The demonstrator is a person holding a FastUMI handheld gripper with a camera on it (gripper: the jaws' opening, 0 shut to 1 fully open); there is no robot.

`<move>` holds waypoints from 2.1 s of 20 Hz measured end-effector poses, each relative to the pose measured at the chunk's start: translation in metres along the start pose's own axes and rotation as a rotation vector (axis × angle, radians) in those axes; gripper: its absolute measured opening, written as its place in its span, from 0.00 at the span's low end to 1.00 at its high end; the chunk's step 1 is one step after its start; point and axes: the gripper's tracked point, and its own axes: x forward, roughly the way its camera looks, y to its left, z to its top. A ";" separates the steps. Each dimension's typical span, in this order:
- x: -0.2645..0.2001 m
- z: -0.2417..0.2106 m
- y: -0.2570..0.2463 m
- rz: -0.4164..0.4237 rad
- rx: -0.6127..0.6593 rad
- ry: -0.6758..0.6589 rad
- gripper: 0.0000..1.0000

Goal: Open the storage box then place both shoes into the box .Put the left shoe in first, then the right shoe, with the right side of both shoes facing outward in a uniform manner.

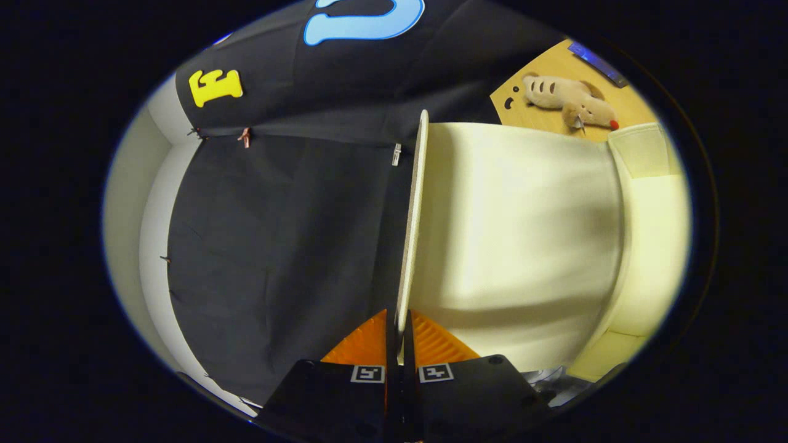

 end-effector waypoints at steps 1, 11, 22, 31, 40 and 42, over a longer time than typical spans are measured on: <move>0.004 -0.002 -0.004 -0.010 -0.002 0.006 0.05; -0.072 0.016 -0.047 -0.172 -0.250 -0.082 0.97; -0.278 0.073 -0.145 -0.616 -0.586 -0.370 0.98; -0.407 0.073 -0.269 -1.021 -0.615 -0.364 0.99; -0.437 0.085 -0.385 -1.104 -0.563 -0.200 0.99; -0.436 0.090 -0.402 -1.084 -0.485 -0.193 0.96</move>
